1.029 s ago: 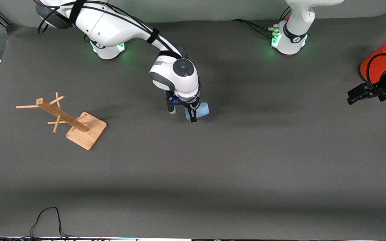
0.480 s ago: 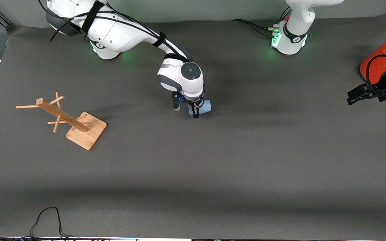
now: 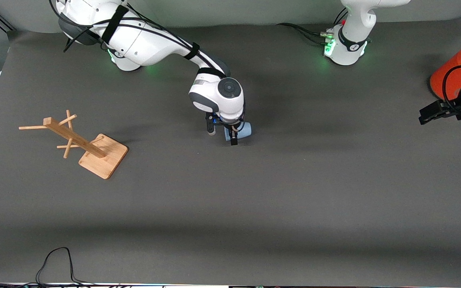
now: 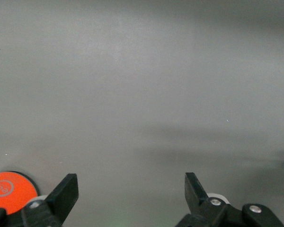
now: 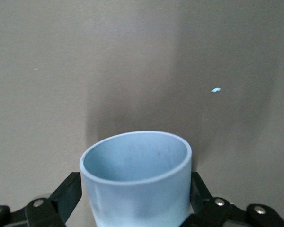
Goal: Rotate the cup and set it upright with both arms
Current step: 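Carry the blue cup with the right gripper toward the table middle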
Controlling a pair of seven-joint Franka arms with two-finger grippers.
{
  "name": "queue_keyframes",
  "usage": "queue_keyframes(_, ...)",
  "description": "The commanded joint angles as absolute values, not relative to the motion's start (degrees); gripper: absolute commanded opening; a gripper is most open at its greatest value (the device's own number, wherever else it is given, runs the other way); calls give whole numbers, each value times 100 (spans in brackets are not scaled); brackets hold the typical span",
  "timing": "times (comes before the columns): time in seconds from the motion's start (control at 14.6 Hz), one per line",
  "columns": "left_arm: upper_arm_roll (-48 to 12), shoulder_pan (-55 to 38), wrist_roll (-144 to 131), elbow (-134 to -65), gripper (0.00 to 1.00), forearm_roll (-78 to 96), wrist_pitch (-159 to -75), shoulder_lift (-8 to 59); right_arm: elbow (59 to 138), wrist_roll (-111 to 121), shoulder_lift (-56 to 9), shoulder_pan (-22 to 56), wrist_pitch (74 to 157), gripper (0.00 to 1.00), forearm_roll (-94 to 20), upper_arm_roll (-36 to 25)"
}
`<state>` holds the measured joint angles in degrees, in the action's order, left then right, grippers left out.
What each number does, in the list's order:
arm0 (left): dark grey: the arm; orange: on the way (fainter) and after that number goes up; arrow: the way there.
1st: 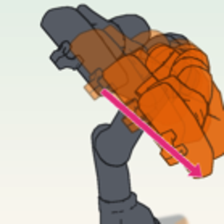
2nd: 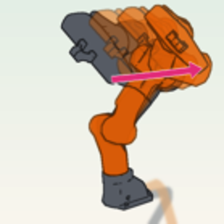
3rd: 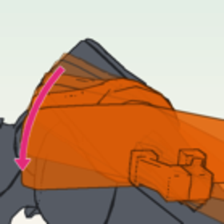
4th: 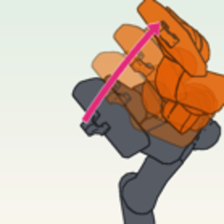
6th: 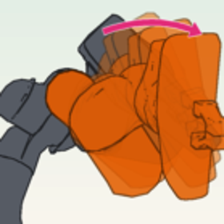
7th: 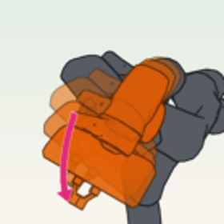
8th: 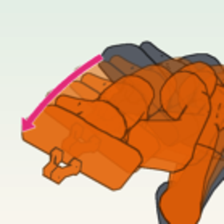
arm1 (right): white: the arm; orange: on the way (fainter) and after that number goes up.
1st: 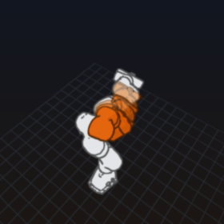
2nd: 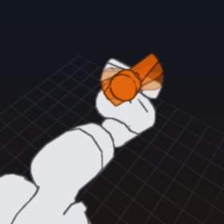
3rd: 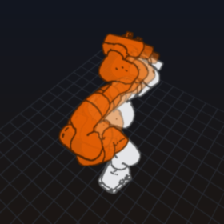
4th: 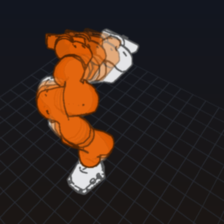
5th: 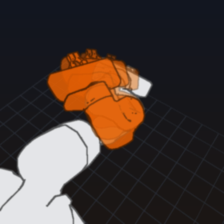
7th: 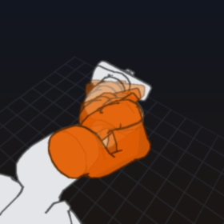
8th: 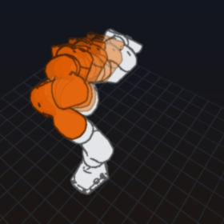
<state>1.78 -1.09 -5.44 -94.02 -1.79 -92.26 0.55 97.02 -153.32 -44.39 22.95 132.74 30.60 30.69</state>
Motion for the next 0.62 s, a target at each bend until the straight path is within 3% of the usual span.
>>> queue_keyframes(0.0,167,-88,-448,-9326,100,-255,-9229,88,9413,-15127,-4421,2347,13140,100,3182,3076)
queue_keyframes(0.27,167,-97,-466,-9325,100,-255,-9150,88,9378,-14416,-4009,2206,12597,100,3094,3190)
queue_keyframes(0.55,167,-88,-396,-9334,100,-298,-9062,53,9465,-13134,-3342,1093,12129,100,2559,3979)
